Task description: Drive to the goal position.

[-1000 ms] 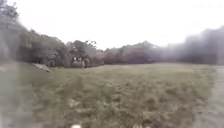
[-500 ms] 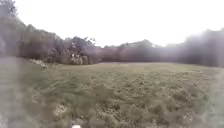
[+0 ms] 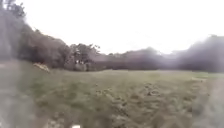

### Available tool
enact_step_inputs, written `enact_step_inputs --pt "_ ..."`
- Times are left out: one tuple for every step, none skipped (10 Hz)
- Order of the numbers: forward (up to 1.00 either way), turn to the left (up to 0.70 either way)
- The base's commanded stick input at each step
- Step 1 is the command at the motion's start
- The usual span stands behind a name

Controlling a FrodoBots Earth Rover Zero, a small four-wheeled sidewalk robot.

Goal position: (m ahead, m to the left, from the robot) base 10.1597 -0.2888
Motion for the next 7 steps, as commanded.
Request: enact_step_inputs --pt "0.70 0.00" --pt "0.70 0.00" --pt "0.70 0.00" --pt "0.70 0.00" --pt "0.70 0.00" --pt "0.70 0.00" --pt "0.70 0.00"
